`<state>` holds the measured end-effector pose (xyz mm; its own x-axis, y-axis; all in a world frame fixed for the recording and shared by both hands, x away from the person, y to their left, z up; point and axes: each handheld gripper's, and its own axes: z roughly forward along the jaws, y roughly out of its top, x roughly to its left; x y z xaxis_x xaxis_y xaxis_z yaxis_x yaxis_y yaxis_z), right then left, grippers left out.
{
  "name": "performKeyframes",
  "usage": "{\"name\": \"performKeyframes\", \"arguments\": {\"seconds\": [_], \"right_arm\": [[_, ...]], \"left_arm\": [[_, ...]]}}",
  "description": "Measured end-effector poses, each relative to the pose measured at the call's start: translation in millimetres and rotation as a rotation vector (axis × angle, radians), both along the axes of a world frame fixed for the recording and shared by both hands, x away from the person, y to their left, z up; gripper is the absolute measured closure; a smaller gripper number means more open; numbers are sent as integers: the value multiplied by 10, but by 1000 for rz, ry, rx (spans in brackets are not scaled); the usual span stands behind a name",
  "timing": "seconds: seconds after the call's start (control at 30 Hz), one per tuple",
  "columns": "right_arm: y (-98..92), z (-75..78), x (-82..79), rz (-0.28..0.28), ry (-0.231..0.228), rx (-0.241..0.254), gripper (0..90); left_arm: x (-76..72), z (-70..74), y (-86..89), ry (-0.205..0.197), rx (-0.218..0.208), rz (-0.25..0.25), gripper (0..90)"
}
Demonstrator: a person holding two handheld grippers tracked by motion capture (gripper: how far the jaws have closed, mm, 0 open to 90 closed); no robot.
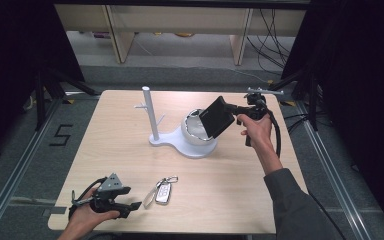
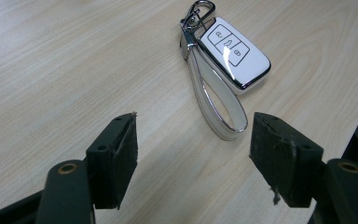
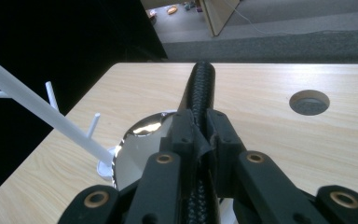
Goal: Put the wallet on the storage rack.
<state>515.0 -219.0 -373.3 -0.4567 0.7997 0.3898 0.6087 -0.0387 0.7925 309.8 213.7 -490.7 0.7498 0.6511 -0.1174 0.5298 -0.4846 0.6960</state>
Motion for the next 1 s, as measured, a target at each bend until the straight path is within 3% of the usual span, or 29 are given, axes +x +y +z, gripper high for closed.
{"name": "performKeyframes", "arguments": {"seconds": [0.13, 0.2, 0.3, 0.33, 0.4, 0.6, 0.63, 0.67, 0.77, 0.87, 1.0], "right_arm": [[83, 15, 29, -4, 28, 16, 833], [98, -7, 66, 5, 14, 7, 834], [151, -24, 89, -10, 39, 18, 834], [144, -45, 114, -1, 20, 7, 834], [182, -73, 125, -12, 39, 18, 834], [225, -177, 174, -11, 39, 4, 832], [259, -173, 153, -27, 74, 23, 832], [240, -201, 178, -4, 34, -5, 831], [292, -274, 174, -6, 70, 1, 828], [303, -337, 186, 1, 76, -7, 823], [283, -373, 197, 18, 69, -7, 789]], "left_arm": [[3, -5, -10, 5, 1, -3, 321], [0, -14, -11, 5, 2, -8, 322], [-3, -22, -20, 8, 1, -12, 322], [-4, -29, -26, 10, 0, -5, 321], [-6, -33, -28, 11, 5, -13, 321], [-8, -47, -36, 17, 17, -26, 323], [-13, -55, -40, 17, 20, -21, 323], [-18, -62, -53, 26, 7, -23, 322], [-15, -77, -65, 27, 18, -28, 321], [-12, -80, -64, 20, 24, -46, 320], [-14, -73, -60, 23, 19, -28, 317]]}}
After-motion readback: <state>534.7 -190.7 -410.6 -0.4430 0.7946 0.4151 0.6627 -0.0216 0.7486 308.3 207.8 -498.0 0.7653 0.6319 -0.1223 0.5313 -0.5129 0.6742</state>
